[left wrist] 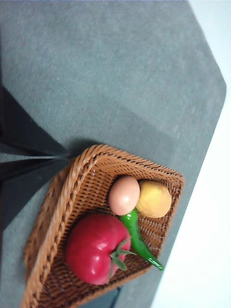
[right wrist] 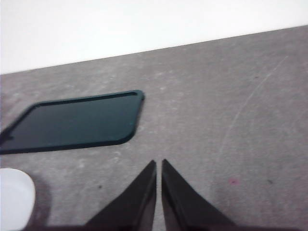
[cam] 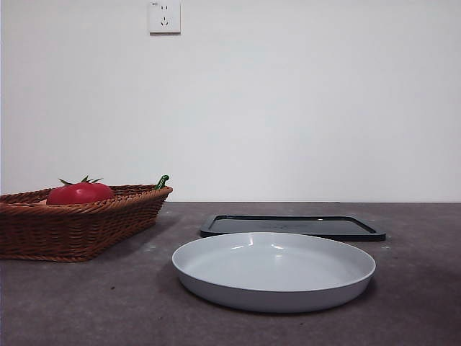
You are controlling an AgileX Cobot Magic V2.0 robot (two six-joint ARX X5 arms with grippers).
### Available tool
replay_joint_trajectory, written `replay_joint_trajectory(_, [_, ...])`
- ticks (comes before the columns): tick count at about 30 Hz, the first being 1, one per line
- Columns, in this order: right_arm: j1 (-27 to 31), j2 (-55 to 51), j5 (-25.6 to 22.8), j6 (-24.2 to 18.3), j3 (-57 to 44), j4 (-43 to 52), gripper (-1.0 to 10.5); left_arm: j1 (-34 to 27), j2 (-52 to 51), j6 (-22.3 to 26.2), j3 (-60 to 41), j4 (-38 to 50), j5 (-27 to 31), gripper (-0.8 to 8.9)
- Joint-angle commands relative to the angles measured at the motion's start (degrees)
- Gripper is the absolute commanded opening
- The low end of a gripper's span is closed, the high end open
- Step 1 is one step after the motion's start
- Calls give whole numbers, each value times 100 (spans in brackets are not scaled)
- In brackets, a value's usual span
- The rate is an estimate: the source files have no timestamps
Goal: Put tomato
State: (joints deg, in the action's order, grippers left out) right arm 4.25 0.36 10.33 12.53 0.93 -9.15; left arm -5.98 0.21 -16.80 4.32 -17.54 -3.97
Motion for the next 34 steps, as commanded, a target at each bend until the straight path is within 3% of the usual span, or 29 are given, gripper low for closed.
replay_joint_trajectory(1, [11, -15, 37, 273, -17, -13, 6, 0, -2, -476, -114, -66, 11, 8])
replay_joint_trajectory(9, [11, -15, 387, 881, -13, -17, 6, 0, -2, -758, -107, -90, -68, 8])
replay_joint_trajectory(13, [11, -13, 463, 1091, 39, -42, 6, 0, 0, -844, -66, -92, -380, 9])
replay_joint_trajectory(26, [11, 214, 638, 1097, 1154, -704, 6, 0, 741, -881, 1012, -415, -802, 10])
replay_joint_trajectory(29, [11, 501, 723, 1040, 1558, -863, 6, 0, 1202, -796, 1377, -428, -1099, 10])
replay_joint_trajectory(34, [11, 1226, 1309, 640, 2323, -1290, 6, 0, 2074, -269, 2170, -662, -1939, 10])
